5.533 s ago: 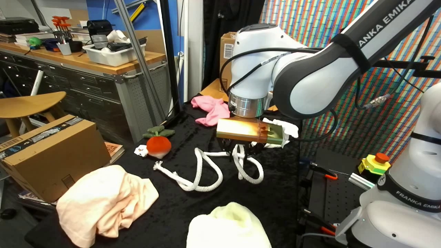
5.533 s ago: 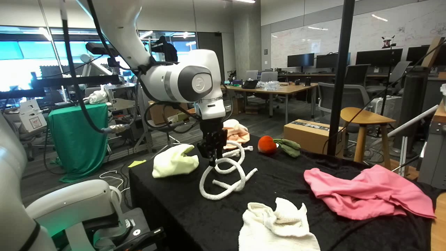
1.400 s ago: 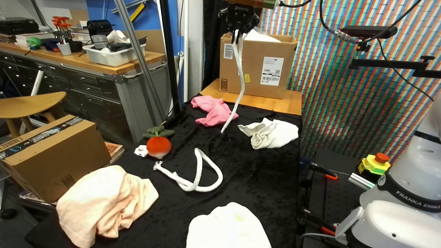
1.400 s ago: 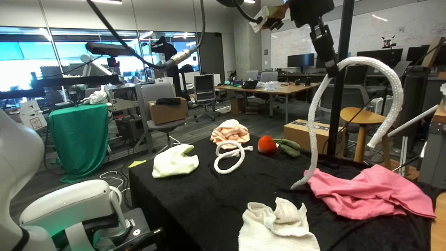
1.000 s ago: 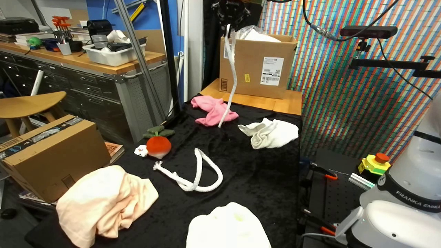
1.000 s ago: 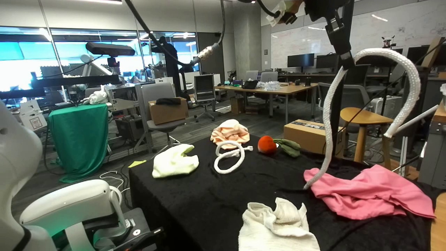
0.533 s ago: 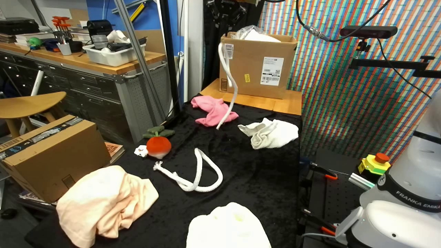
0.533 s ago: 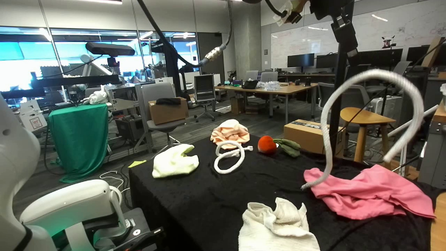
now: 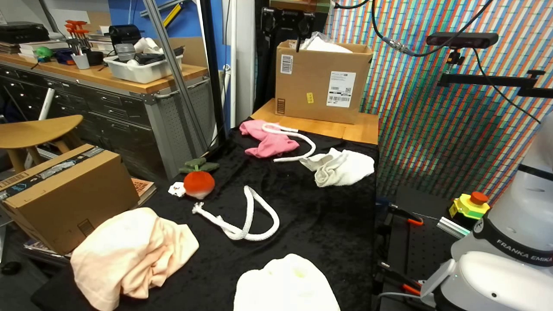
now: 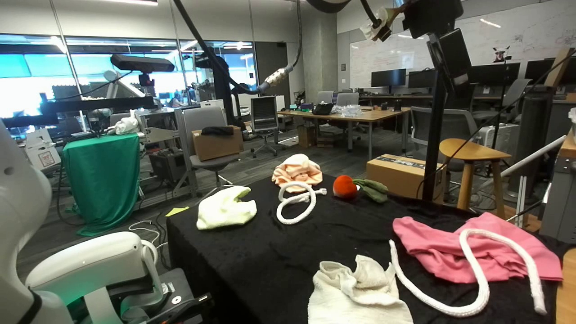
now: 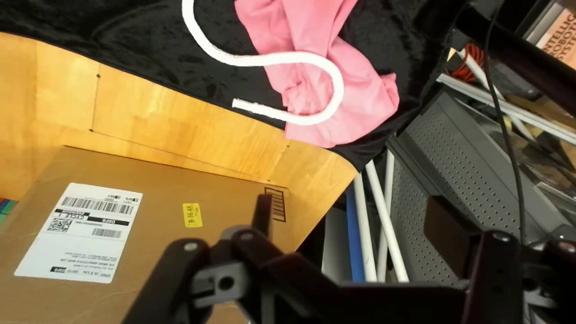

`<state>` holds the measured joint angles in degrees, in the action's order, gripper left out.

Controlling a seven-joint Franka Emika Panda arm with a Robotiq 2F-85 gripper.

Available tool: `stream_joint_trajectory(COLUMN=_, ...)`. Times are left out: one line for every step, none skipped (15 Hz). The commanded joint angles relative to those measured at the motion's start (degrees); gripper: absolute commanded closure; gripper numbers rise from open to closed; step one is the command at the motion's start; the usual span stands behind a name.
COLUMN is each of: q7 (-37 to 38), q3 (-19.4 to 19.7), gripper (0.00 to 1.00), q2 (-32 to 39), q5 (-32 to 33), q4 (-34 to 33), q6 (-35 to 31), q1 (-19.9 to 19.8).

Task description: Move the things on the table to the back right corner

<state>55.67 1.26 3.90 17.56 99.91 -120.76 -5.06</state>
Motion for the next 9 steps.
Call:
stream_joint_trajectory(q7=-6.34, q3=1.02, gripper=0.0, q2=-6.53, q5=-2.49, q4=9.15, q6=-0.27, q1=0.82)
stream_joint_trajectory(q7=-8.45, q3=0.87, gripper=0.0, q2=-8.97, q5=-3.05, q4=13.19, q6=-0.65, q1=0.89)
stream_joint_trajectory(q7=-9.45, q3=0.69, gripper=0.0, q2=-10.91, q5=-2.77, q4=16.49, q6=-0.97, q1=0.99)
stream_joint_trajectory(q7=-10.92, q3=0.41, gripper=0.0, q2=-12.93, q5=-2.89, q4=20.02, q6=-1.01, q1=1.15)
stream_joint_trajectory(q7=-11.62, q3=0.06, gripper=0.0, q2=-14.91, q5=-2.66, q4=23.34, q6=-0.77, q1=1.34)
stream_joint_trajectory(q7=-12.45, q3=-0.32, gripper=0.0, q2=-17.0, q5=-2.8, q4=26.83, q6=-0.99, q1=1.54)
stream_joint_trajectory(q7=-13.38, q3=-0.87, gripper=0.0, q2=-19.1, q5=-2.98, q4=30.33, q6=-0.92, q1=1.85)
stream_joint_trajectory(q7=-13.67, q3=-1.5, gripper=0.0, q2=-21.09, q5=-2.82, q4=33.78, q6=-1.04, q1=2.14)
stream_joint_trajectory(q7=-14.06, q3=-2.38, gripper=0.0, q2=-22.73, q5=-2.74, q4=37.01, q6=-1.14, q1=2.61)
